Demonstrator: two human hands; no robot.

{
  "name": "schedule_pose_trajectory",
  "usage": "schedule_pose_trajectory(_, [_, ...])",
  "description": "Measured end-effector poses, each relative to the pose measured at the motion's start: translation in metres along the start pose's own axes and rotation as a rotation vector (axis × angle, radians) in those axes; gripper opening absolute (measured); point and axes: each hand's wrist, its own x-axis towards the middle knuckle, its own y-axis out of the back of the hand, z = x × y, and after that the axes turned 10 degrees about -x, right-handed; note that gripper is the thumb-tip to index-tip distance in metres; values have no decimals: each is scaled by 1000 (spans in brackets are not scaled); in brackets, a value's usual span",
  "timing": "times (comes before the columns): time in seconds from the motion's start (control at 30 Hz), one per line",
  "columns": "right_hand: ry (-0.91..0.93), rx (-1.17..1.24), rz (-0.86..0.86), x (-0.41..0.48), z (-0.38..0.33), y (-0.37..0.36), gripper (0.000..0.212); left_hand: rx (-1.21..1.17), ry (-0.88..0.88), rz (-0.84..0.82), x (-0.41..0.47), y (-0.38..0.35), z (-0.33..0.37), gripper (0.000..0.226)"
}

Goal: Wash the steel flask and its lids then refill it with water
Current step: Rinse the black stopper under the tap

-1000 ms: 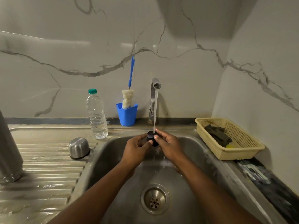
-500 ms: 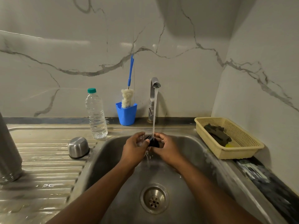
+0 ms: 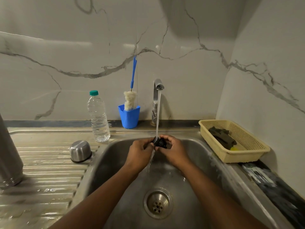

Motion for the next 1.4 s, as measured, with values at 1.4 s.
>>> schedule_pose_trajectory(1.4, [24, 27, -74, -5, -5, -3, 61, -214, 311, 244, 8, 8, -15, 20])
